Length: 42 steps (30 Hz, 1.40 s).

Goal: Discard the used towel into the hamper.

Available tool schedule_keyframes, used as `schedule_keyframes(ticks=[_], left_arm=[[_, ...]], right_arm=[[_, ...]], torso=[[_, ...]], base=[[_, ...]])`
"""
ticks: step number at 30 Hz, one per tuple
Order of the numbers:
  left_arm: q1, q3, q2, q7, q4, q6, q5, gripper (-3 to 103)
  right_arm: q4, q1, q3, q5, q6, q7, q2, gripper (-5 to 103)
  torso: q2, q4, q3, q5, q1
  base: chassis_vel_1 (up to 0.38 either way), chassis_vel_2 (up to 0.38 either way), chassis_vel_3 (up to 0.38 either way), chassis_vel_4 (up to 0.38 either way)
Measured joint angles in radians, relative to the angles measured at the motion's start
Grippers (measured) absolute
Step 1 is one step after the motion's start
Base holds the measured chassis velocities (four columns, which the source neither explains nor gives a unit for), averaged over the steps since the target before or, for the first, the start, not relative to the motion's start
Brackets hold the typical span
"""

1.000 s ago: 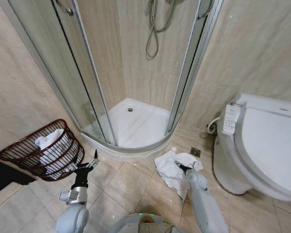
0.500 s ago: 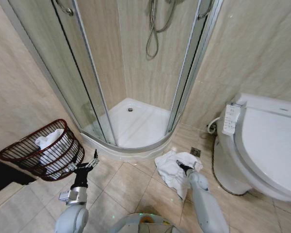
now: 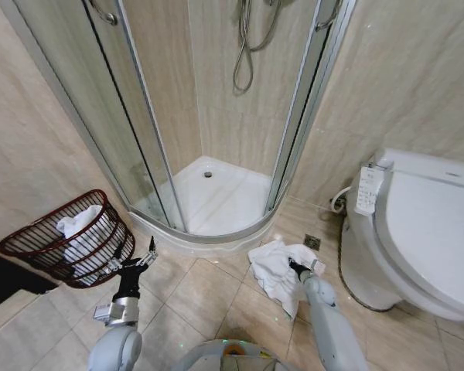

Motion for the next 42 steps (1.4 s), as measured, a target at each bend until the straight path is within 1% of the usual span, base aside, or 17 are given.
schedule_keyframes(ticks=[2, 4, 5, 8, 9, 11, 12, 14, 15, 20, 21, 24, 26, 28, 33, 38, 42], left_arm=[[0.001, 0.002, 0.000, 0.001, 0.000, 0.000, 0.002, 100], [0.002, 0.003, -0.001, 0.002, 0.000, 0.000, 0.003, 100], [0.002, 0.003, -0.001, 0.002, 0.000, 0.000, 0.003, 100], [0.005, 0.002, 0.000, 0.002, 0.000, -0.004, 0.003, 100], [0.005, 0.002, 0.000, 0.002, 0.000, -0.004, 0.003, 100], [0.007, 0.002, 0.000, 0.002, 0.003, -0.009, 0.002, 100], [0.007, 0.002, 0.000, 0.002, 0.003, -0.009, 0.002, 100], [0.009, 0.002, -0.004, 0.002, 0.004, -0.014, 0.002, 100], [0.009, 0.002, -0.004, 0.002, 0.004, -0.014, 0.002, 100], [0.011, 0.007, -0.022, 0.003, 0.004, -0.016, 0.009, 100], [0.011, 0.007, -0.022, 0.003, 0.004, -0.016, 0.009, 100], [0.008, 0.014, -0.030, 0.007, 0.014, -0.015, 0.015, 100], [0.007, 0.016, -0.031, 0.012, 0.015, -0.009, 0.016, 100], [0.007, 0.018, -0.031, 0.034, 0.015, 0.004, 0.012, 100], [0.008, 0.020, -0.033, 0.062, 0.014, 0.012, 0.015, 100], [0.008, 0.020, -0.032, 0.067, 0.019, 0.013, 0.021, 100], [0.008, 0.020, -0.032, 0.067, 0.027, 0.008, 0.023, 100]], right_arm=[[0.025, -0.013, 0.000, -0.009, 0.015, 0.008, -0.002, 14], [0.098, -0.050, 0.002, -0.058, 0.052, 0.018, -0.003, 14], [0.098, -0.050, 0.002, -0.058, 0.052, 0.018, -0.003, 14], [0.242, -0.135, 0.005, -0.173, 0.114, 0.028, 0.010, 14], [0.242, -0.135, 0.005, -0.173, 0.114, 0.028, 0.010, 14], [0.336, -0.194, 0.001, -0.217, 0.141, 0.048, 0.024, 14], [0.336, -0.194, 0.001, -0.217, 0.141, 0.048, 0.024, 14], [0.447, -0.254, -0.004, -0.235, 0.147, 0.052, 0.031, 14], [0.447, -0.254, -0.004, -0.235, 0.147, 0.052, 0.031, 14], [0.636, -0.343, 0.012, -0.260, 0.155, 0.043, 0.016, 14], [0.636, -0.343, 0.012, -0.260, 0.155, 0.043, 0.016, 14], [0.712, -0.400, 0.040, -0.332, 0.223, 0.012, 0.016, 14], [0.731, -0.418, 0.046, -0.354, 0.242, 0.001, 0.019, 14], [0.770, -0.448, 0.049, -0.369, 0.260, -0.009, 0.025, 14], [0.835, -0.478, 0.042, -0.381, 0.266, -0.011, 0.040, 14], [0.912, -0.506, 0.011, -0.415, 0.268, -0.013, 0.054, 14], [0.968, -0.531, -0.014, -0.412, 0.256, -0.023, 0.061, 14]], torso=[[0.000, 0.0000, 0.000, 0.0000, 0.000], [0.000, 0.0000, 0.000, -0.0001, 0.000], [0.000, 0.0000, 0.000, -0.0001, 0.000], [0.000, -0.0001, 0.000, 0.0000, 0.000], [0.000, -0.0001, 0.000, 0.0000, 0.000], [0.000, -0.0001, 0.000, -0.0002, 0.000], [0.000, -0.0001, 0.000, -0.0002, 0.000], [0.000, -0.0001, 0.000, -0.0002, 0.000], [0.000, -0.0001, 0.000, -0.0002, 0.000], [0.000, 0.0000, 0.000, -0.0004, 0.000], [0.000, 0.0000, 0.000, -0.0004, 0.000], [0.000, 0.0000, 0.000, -0.0004, 0.000], [0.000, 0.0000, 0.000, -0.0002, 0.000], [0.000, -0.0002, 0.000, -0.0003, 0.000], [0.000, -0.0002, 0.000, -0.0002, 0.000], [0.000, 0.0000, 0.000, -0.0003, 0.000], [0.000, -0.0001, 0.000, -0.0005, 0.000]], base=[[0.000, 0.000, 0.000, 0.000], [0.000, 0.000, 0.000, 0.000], [0.000, 0.000, 0.000, 0.000], [0.000, 0.000, 0.000, 0.000], [0.000, 0.000, 0.000, 0.000], [0.000, 0.000, 0.000, 0.000], [0.000, 0.000, 0.000, 0.000], [0.000, 0.000, 0.000, 0.000], [0.000, 0.000, 0.000, 0.000], [0.000, 0.000, 0.000, 0.000], [0.000, 0.000, 0.000, 0.000], [0.000, 0.000, 0.000, 0.000], [0.000, 0.000, 0.000, 0.000], [0.000, 0.000, 0.000, 0.000], [0.000, 0.000, 0.000, 0.000], [0.018, 0.019, 0.022, 0.013], [0.052, 0.037, 0.057, 0.035]])
